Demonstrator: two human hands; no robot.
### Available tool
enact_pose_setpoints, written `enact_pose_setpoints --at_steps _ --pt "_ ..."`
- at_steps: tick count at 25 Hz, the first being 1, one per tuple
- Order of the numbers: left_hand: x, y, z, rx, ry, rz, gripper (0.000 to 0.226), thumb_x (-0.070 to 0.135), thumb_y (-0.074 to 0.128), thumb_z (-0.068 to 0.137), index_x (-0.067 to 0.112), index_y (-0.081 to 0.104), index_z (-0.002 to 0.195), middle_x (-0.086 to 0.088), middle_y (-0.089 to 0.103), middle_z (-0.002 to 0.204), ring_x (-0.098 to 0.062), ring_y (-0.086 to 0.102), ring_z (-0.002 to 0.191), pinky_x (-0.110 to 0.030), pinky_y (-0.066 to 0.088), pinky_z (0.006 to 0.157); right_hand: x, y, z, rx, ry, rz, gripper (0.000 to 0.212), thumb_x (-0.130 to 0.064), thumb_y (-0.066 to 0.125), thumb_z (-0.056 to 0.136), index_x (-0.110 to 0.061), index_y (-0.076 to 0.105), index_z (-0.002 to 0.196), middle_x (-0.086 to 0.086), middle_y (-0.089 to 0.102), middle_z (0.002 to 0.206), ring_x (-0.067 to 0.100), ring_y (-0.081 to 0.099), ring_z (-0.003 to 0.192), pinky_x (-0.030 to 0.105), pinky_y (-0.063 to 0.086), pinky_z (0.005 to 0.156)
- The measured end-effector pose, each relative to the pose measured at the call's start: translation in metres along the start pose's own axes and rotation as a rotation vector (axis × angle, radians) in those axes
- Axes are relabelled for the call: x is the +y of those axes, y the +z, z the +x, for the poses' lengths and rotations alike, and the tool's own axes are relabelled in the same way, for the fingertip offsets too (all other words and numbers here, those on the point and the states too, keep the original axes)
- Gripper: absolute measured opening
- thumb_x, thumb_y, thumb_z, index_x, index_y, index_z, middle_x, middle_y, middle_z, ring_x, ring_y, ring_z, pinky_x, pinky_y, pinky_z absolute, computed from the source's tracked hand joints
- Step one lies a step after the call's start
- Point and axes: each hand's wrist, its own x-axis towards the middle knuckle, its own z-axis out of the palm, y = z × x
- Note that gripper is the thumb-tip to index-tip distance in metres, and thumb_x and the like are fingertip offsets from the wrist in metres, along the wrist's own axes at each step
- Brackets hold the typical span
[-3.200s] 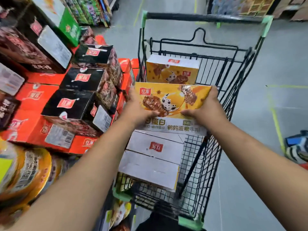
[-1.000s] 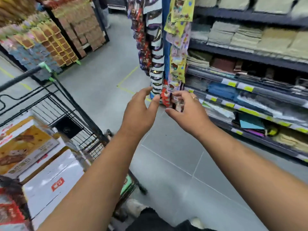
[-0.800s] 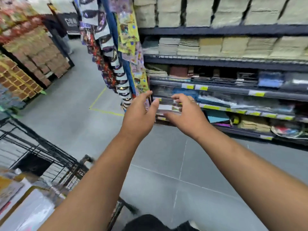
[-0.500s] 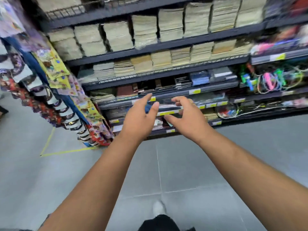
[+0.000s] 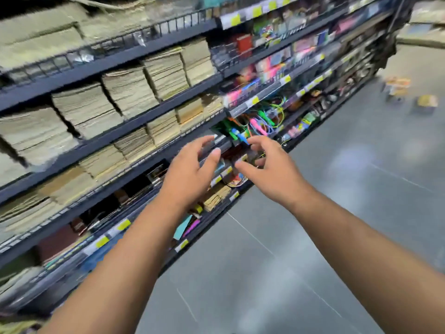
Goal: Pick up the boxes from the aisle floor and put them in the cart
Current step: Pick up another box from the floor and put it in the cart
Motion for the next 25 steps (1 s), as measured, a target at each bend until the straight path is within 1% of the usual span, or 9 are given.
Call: enact_pose_setpoints --at_steps 2,4,10,13,15,17,19,21,25 --pt "0.014 0.02 0.04 -0.061 0.086 -0.066 0.048 0.05 0.047 0.09 0.029 0.053 0.133 0.004 0.061 0.128 -0.012 0.057 0.117 -0.036 0.044 0.103 0.012 -0.027 0.014 0.117 0.057 0.011 0.051 -0.037 0.072 0.083 -0.026 0.052 0.129 -0.006 0.05 0.12 0.009 0.052 0.098 0.031 0.045 0.096" --pt "0.035 0.047 0.073 -0.125 0.15 -0.117 0.048 0.049 0.049 0.089 0.028 0.054 0.132 0.005 0.061 0.127 -0.011 0.059 0.113 -0.035 0.046 0.099 0.025 -0.056 0.024 0.228 0.12 0.015 0.049 -0.036 0.072 0.083 -0.027 0.053 0.127 -0.006 0.05 0.118 0.01 0.052 0.095 0.029 0.045 0.093" --pt "0.129 0.164 0.167 -0.312 0.347 -0.246 0.057 0.055 0.05 0.084 0.028 0.053 0.134 0.007 0.059 0.128 -0.011 0.059 0.11 -0.037 0.049 0.097 0.09 -0.175 0.062 0.477 0.247 -0.041 0.047 -0.036 0.071 0.083 -0.025 0.053 0.126 -0.002 0.051 0.118 0.015 0.055 0.099 0.027 0.044 0.083" --pt "0.176 0.224 0.21 -0.359 0.411 -0.27 0.05 0.045 0.055 0.09 0.023 0.053 0.136 0.006 0.058 0.132 -0.01 0.058 0.112 -0.026 0.044 0.095 0.129 -0.244 0.084 0.533 0.293 -0.045 0.046 -0.036 0.069 0.085 -0.027 0.051 0.126 -0.003 0.05 0.122 0.01 0.051 0.098 0.018 0.04 0.072" --pt "0.209 0.267 0.244 -0.376 0.421 -0.295 0.054 0.051 0.054 0.086 0.027 0.054 0.134 0.006 0.059 0.132 -0.011 0.059 0.113 -0.029 0.045 0.098 0.155 -0.294 0.105 0.555 0.32 -0.058 0.047 -0.036 0.068 0.086 -0.026 0.051 0.129 -0.002 0.05 0.125 0.008 0.049 0.098 0.01 0.038 0.067" --pt "0.242 0.307 0.277 -0.398 0.428 -0.3 0.057 0.056 0.054 0.083 0.029 0.054 0.134 0.007 0.059 0.132 -0.011 0.059 0.115 -0.035 0.046 0.101 0.178 -0.343 0.127 0.569 0.348 -0.078 0.048 -0.036 0.068 0.087 -0.026 0.05 0.13 -0.001 0.05 0.127 0.009 0.049 0.098 0.015 0.037 0.072" --pt "0.272 0.342 0.308 -0.398 0.445 -0.299 0.05 0.045 0.059 0.091 0.026 0.053 0.136 0.005 0.057 0.135 -0.012 0.057 0.118 -0.03 0.043 0.101 0.2 -0.385 0.153 0.564 0.356 -0.102 0.048 -0.038 0.067 0.087 -0.027 0.049 0.131 -0.001 0.05 0.129 0.011 0.052 0.099 0.021 0.037 0.079" --pt "0.296 0.372 0.335 -0.403 0.457 -0.288 0.047 0.038 0.06 0.094 0.024 0.051 0.138 0.004 0.056 0.137 -0.012 0.057 0.116 -0.026 0.042 0.098 0.219 -0.418 0.179 0.563 0.366 -0.108 0.048 -0.039 0.067 0.087 -0.029 0.049 0.13 -0.002 0.051 0.129 0.012 0.055 0.097 0.024 0.039 0.08" --pt "0.32 0.432 0.406 -0.45 0.506 -0.24 0.053 0.048 0.057 0.09 0.026 0.05 0.138 0.004 0.057 0.132 -0.013 0.058 0.114 -0.038 0.046 0.102 0.267 -0.464 0.246 0.561 0.4 -0.085 0.047 -0.04 0.067 0.087 -0.031 0.049 0.13 -0.002 0.051 0.129 0.012 0.058 0.096 0.027 0.043 0.08"
